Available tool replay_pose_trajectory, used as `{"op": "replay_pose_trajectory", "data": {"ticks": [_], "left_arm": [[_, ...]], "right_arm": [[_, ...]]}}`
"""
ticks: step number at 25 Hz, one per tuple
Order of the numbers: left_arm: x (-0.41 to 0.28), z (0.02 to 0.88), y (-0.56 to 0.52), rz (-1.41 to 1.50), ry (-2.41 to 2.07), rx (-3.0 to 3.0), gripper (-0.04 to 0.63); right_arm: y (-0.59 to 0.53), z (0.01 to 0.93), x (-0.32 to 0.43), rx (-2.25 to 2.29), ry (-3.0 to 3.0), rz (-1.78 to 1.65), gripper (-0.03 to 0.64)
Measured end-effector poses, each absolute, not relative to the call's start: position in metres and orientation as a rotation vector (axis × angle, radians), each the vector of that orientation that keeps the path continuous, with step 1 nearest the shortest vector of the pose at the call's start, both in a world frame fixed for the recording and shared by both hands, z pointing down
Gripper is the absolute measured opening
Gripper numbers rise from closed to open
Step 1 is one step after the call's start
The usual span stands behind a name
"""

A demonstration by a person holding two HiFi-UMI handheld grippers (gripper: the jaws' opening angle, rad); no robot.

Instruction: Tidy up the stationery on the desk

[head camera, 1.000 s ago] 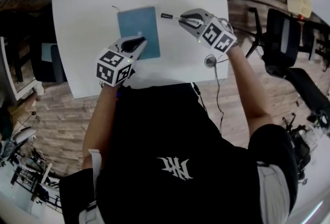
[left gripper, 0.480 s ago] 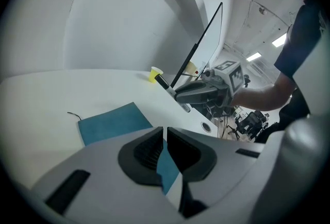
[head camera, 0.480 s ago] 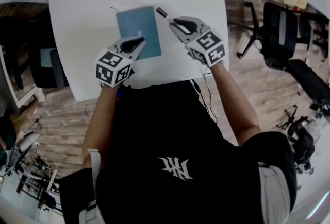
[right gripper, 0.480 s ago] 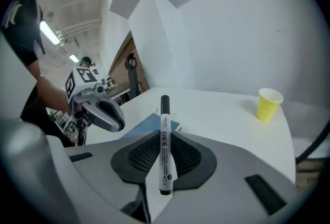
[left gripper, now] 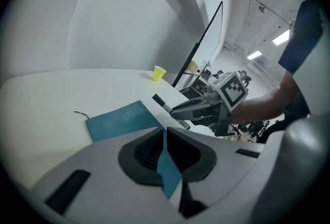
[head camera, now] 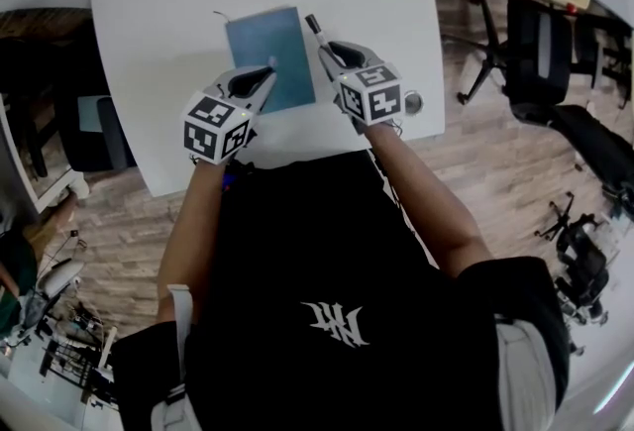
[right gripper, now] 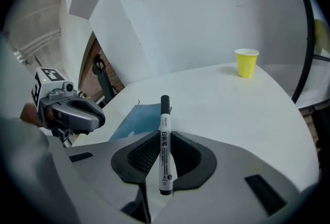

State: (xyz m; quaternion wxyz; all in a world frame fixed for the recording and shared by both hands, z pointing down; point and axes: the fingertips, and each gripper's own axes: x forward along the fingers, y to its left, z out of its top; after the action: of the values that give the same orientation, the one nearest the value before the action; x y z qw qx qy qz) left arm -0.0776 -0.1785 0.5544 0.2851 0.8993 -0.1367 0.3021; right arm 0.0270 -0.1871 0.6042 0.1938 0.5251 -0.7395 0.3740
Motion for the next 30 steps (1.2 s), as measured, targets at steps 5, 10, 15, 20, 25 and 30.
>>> {"op": "replay_pose_trajectory", "data": {"ticks": [5, 10, 15, 20, 25, 30], "left_arm": [[-0.082, 0.554, -0.181, 0.795, -0.372, 2.396, 0.025], [-0.087, 0.554, -0.183, 0.792, -0.37, 2.388, 0.025], [-0.085, 0.554, -0.183, 0.777, -0.355, 2.383, 0.025], [-0.084, 0.553, -0.182, 0.768, -0.345, 2.389, 0.025], [-0.086, 0.554, -0.182, 0.771, -0.347, 2.389, 0.025], [-0.088, 0.552, -0.18, 0.766, -0.337, 2.385, 0.025]], "right_arm": [[-0.183, 0.621, 0.018, 1.545, -2.006, 1.255, 0.089], [-0.179, 0.632, 0.013, 1.57, -1.932, 1.373, 0.089], [-0.181, 0.634, 0.009, 1.568, -1.911, 1.389, 0.089], [-0.181, 0.636, 0.009, 1.565, -1.891, 1.384, 0.089], [-0.18, 0.636, 0.009, 1.557, -1.875, 1.383, 0.089], [-0.18, 0.633, 0.008, 1.526, -1.892, 1.355, 0.091]]}}
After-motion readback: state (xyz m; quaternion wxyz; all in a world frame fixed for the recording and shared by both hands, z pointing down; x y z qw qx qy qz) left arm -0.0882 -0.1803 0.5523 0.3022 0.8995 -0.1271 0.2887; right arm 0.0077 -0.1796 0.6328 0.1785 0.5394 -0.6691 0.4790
